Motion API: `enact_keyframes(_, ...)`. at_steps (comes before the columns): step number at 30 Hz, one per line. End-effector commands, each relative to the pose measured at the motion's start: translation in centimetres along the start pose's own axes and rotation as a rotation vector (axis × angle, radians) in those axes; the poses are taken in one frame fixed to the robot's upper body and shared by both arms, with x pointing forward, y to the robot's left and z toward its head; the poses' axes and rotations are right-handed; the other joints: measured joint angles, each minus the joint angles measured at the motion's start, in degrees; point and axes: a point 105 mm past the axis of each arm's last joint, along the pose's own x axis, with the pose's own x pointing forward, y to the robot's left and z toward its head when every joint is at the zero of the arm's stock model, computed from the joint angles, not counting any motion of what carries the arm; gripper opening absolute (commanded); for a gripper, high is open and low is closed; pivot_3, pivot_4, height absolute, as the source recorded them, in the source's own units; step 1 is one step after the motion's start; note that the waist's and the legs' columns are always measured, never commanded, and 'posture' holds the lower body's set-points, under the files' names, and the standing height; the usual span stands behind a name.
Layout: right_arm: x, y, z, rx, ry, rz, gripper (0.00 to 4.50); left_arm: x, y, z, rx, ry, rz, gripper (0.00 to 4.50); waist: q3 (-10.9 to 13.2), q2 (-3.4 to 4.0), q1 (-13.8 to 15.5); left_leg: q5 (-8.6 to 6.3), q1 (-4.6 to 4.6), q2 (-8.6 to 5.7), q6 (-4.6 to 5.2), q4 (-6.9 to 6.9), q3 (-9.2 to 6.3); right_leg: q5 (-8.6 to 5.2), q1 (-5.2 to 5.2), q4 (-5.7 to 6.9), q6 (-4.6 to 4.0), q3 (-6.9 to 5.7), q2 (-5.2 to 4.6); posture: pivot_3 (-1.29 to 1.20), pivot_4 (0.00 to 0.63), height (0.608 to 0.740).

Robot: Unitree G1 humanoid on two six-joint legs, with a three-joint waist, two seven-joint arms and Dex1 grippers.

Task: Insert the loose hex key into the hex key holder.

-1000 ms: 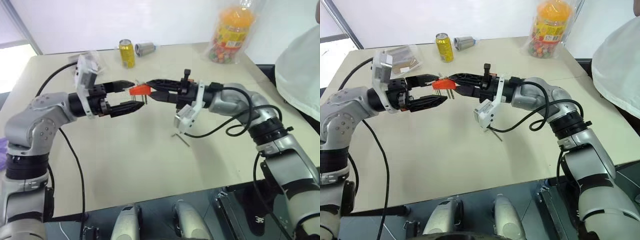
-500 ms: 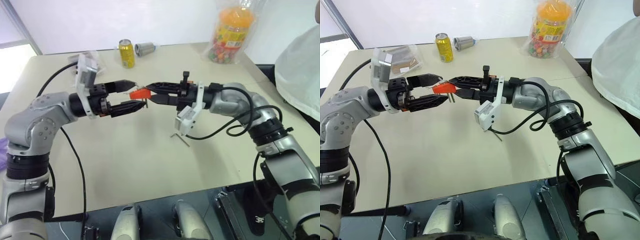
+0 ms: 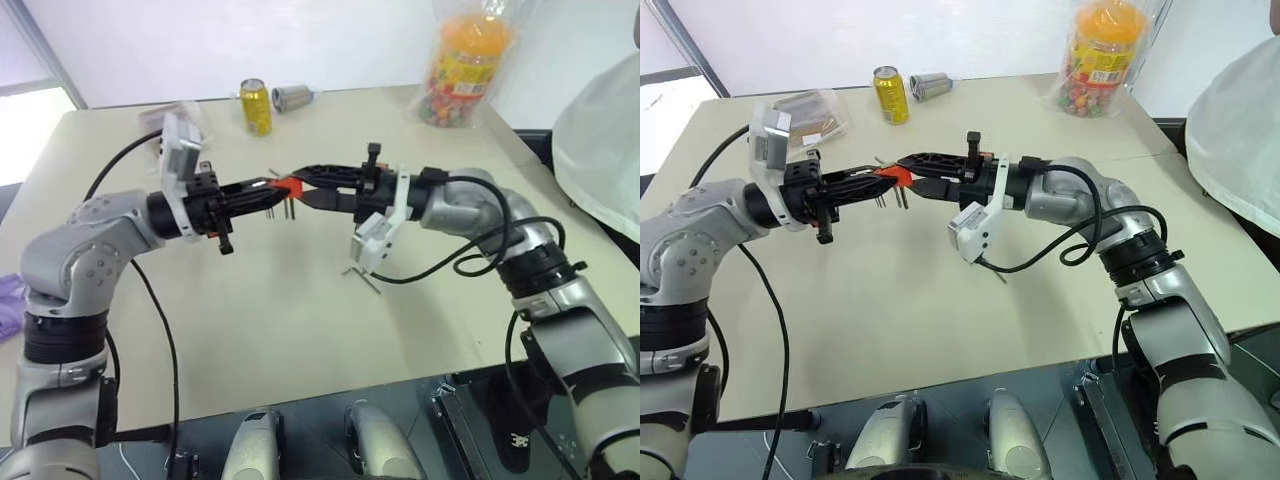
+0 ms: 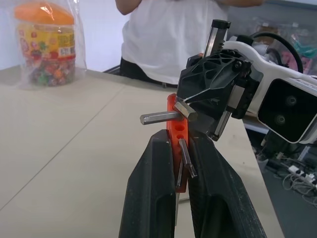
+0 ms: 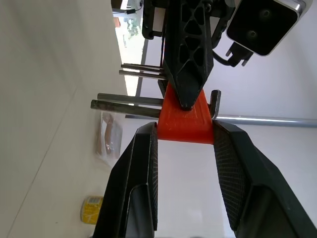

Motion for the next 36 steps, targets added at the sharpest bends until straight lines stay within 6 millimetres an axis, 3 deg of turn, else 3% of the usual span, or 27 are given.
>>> enact_keyframes(1, 0.0, -1.9, 0.9, -0.031, -0.031, -0.06, 1.03, 0.1, -0.2, 0.5, 0.023, -0.024, -0.008, 0.01, 0.0, 0.0, 0.1, 0.0, 0.0, 0.0, 0.0, 0.0, 0.0, 0.0, 0.0, 0.0, 0.0, 0.0, 0.0, 0.0, 0.15, 0.74)
enact_keyframes(4, -0.1, -1.8, 0.9, -0.015, -0.021, -0.056, 1.03, 0.2, -0.2, 0.5, 0.026, -0.025, -0.008, 0.01, 0.0, 0.0, 0.4, 0.0, 0.0, 0.0, 0.0, 0.01, 0.01, 0.0, 0.0, 0.0, 0.0, 0.0, 0.0, 0.0, 0.15, 0.74)
enact_keyframes(11, -0.2, -1.7, 1.1, 0.002, -0.017, -0.041, 4.43, 0.4, -0.3, 0.5, 0.031, -0.028, -0.013, 0.0, 0.0, 0.0, 0.6, 0.0, 0.0, 0.0, 0.0, 0.03, 0.01, 0.0, 0.01, 0.0, 0.0, 0.0, 0.0, 0.0, 0.15, 0.74)
enact_keyframes(15, -1.3, -0.4, 0.2, 0.116, 0.053, -0.011, 4.43, 0.2, -0.3, 0.4, 0.038, -0.026, 0.0, 0.0, 0.0, 0.0, 0.7, 0.0, 0.0, 0.0, 0.0, 0.04, 0.0, 0.0, 0.03, 0.0, 0.0, -0.01, 0.0, 0.0, 0.15, 0.74)
enact_keyframes(18, -3.4, 1.0, -2.1, 0.372, 0.222, 0.025, 4.43, -0.4, -0.3, 0.6, 0.055, -0.026, 0.027, 0.0, 0.0, 0.0, 0.8, 0.0, 0.01, 0.0, 0.0, 0.06, -0.01, 0.0, 0.08, -0.01, 0.0, -0.02, -0.02, 0.0, 0.15, 0.74)
enact_keyframes(21, -5.9, 3.2, -4.2, 0.805, 0.465, 0.113, 4.43, -0.8, -0.5, 0.9, 0.077, -0.029, 0.048, 0.0, 0.0, -0.01, 0.8, 0.0, 0.01, 0.02, 0.01, 0.09, -0.03, 0.0, 0.09, 0.01, 0.0, -0.03, -0.03, 0.0, 0.15, 0.74)
enact_keyframes(22, -6.5, 4.0, -4.2, 0.917, 0.518, 0.153, 4.43, -0.9, -0.6, 0.9, 0.083, -0.028, 0.052, 0.0, 0.0, -0.01, 0.8, 0.0, 0.01, 0.04, 0.01, 0.09, -0.05, 0.0, 0.09, 0.02, 0.0, -0.04, -0.03, 0.0, 0.15, 0.74)
enact_keyframes(27, -7.8, 8.1, -0.2, 1.385, 0.623, 0.43, 4.43, -0.9, -1.2, 0.9, 0.089, -0.035, 0.066, 0.0, 0.0, 0.0, 0.8, -0.02, 0.03, 0.05, 0.05, 0.08, -0.09, 0.0, 0.09, 0.01, -0.01, -0.08, -0.01, 0.0, 0.15, 0.74)
enact_keyframes(32, -7.9, 11.0, 1.1, 1.509, 0.704, 0.501, 4.43, -0.7, -1.4, 0.9, 0.09, -0.035, 0.075, 0.0, 0.0, -0.01, 0.8, -0.02, 0.03, 0.02, 0.05, 0.08, -0.06, -0.01, 0.09, 0.01, -0.01, -0.09, 0.03, 0.0, 0.15, 0.74)
enact_keyframes(36, -7.6, 12.7, 0.3, 1.538, 0.774, 0.464, 4.43, -0.9, -1.5, 0.9, 0.09, -0.034, 0.086, 0.0, 0.0, -0.03, 0.8, -0.02, 0.01, 0.0, 0.05, 0.09, -0.06, -0.01, 0.08, -0.01, 0.0, -0.09, 0.03, 0.0, 0.15, 0.74)
